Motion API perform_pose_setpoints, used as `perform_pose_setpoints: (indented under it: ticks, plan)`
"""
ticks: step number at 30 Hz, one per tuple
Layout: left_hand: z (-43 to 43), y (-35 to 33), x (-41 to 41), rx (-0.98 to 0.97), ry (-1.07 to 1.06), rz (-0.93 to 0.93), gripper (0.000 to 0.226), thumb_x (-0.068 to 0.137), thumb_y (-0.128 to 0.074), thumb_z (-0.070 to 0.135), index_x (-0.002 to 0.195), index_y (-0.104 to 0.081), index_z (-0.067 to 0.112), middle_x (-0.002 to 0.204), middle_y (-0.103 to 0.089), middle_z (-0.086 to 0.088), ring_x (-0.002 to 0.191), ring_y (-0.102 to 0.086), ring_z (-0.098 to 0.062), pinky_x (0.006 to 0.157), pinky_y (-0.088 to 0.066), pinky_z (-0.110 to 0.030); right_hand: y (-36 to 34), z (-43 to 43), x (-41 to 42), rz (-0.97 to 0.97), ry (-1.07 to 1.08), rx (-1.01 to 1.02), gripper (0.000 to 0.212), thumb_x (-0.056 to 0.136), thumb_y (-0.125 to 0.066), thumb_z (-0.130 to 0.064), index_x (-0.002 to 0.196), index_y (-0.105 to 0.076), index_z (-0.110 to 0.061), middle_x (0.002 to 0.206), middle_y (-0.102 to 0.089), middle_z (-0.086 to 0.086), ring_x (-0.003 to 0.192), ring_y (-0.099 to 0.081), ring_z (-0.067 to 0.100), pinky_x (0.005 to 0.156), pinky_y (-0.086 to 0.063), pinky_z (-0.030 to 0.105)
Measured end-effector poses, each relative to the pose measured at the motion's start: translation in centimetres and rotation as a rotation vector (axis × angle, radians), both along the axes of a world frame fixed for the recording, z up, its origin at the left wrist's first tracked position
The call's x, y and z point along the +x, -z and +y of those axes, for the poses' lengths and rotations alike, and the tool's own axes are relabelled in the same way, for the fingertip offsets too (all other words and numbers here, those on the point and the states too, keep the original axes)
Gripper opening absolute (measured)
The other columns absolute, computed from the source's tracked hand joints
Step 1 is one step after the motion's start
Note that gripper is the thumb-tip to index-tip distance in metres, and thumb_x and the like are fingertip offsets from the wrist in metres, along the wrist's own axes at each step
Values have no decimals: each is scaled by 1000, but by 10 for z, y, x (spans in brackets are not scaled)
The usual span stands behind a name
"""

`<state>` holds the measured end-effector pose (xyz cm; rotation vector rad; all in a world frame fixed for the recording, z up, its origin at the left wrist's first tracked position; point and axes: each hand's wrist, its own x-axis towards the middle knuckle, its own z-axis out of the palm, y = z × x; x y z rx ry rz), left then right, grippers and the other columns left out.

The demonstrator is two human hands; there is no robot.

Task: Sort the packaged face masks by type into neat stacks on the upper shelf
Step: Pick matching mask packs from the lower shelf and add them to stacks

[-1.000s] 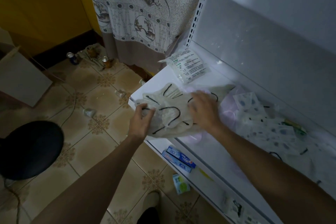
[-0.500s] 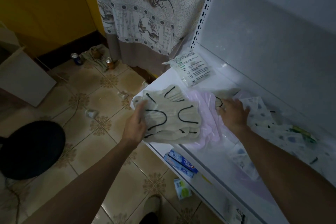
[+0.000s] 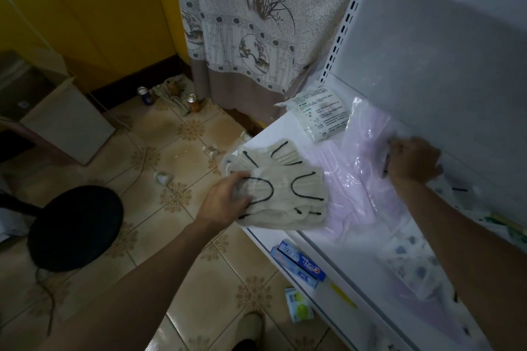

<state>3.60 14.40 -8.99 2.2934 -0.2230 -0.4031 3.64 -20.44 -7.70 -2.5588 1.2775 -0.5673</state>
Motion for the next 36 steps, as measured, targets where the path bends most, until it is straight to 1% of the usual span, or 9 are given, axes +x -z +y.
perform_pose_setpoints:
  ticks: [5, 8, 15, 19, 23, 25, 29, 32, 36]
  plan:
    - [-15, -4, 1, -165, -162, 91, 28, 94, -52, 26, 121, -57, 23, 116, -58, 2, 102, -50, -13, 76, -31, -18, -27, 35, 13, -191, -440, -87, 28, 82, -50, -24, 68, -62, -4, 80, -65, 16, 76, -61, 39, 64, -46, 42]
    - [-22, -10, -1, -307, -261, 176, 33, 99, -37, 34, 118, -61, 21, 112, -55, 6, 102, -48, -13, 80, -30, -20, -10, 77, -1, -65, -686, -171, 24, 85, -52, -24, 75, -71, -13, 92, -71, 8, 85, -65, 31, 83, -44, 49]
    - [-27, -7, 8, -200, -130, 124, 27, 91, -55, 20, 117, -60, 23, 110, -57, 0, 93, -55, -20, 75, -43, -25, -24, 25, -7, 84, -301, -227, 28, 93, -44, -15, 86, -68, -3, 91, -68, 18, 84, -62, 36, 93, -36, 46]
    - [-53, -10, 4, -208, -183, 87, 16, 89, -60, 27, 99, -69, 19, 106, -66, -1, 99, -58, -18, 77, -41, -23, -37, 44, -11, -26, -484, -218, 27, 87, -49, -19, 71, -67, -6, 73, -68, 13, 64, -61, 33, 74, -44, 40]
    - [-61, -16, 0, -406, -252, 376, 66, 86, -33, 70, 95, -74, 18, 105, -68, -6, 98, -61, -24, 89, -47, -34, -31, 108, -27, 6, -896, -98, 19, 88, -58, -22, 76, -69, -11, 73, -68, 3, 58, -58, 19, 66, -49, 32]
    - [-55, -18, 2, -420, -253, 474, 82, 73, -33, 83, 97, -72, 14, 101, -69, -7, 95, -63, -26, 87, -48, -37, -20, 138, -40, 228, -1043, 100, 27, 92, -54, -32, 86, -69, -12, 81, -67, 2, 66, -57, 15, 65, -50, 29]
    - [-39, -11, 6, -244, -260, 316, 31, 89, -59, 29, 75, -60, 2, 72, -56, -9, 73, -54, -24, 61, -39, -28, -6, 143, -49, 212, -1030, 365, 28, 95, -47, -21, 112, -64, -5, 116, -62, 8, 107, -55, 21, 93, -46, 35]
    - [-25, -6, 11, -205, -267, 272, 21, 89, -58, 17, 72, -56, 5, 65, -51, -5, 65, -48, -20, 52, -35, -25, 1, 104, -51, 134, -823, 220, 34, 91, -44, -4, 123, -55, -3, 127, -56, 12, 119, -50, 27, 101, -40, 36]
    - [-8, -4, 15, -256, -332, 270, 6, 83, -67, 16, 79, -63, 15, 79, -64, -8, 77, -61, -26, 72, -53, -35, 14, 60, -72, 640, -724, -43, 43, 91, -47, -10, 133, -45, -12, 143, -43, 4, 129, -42, 21, 100, -36, 37]
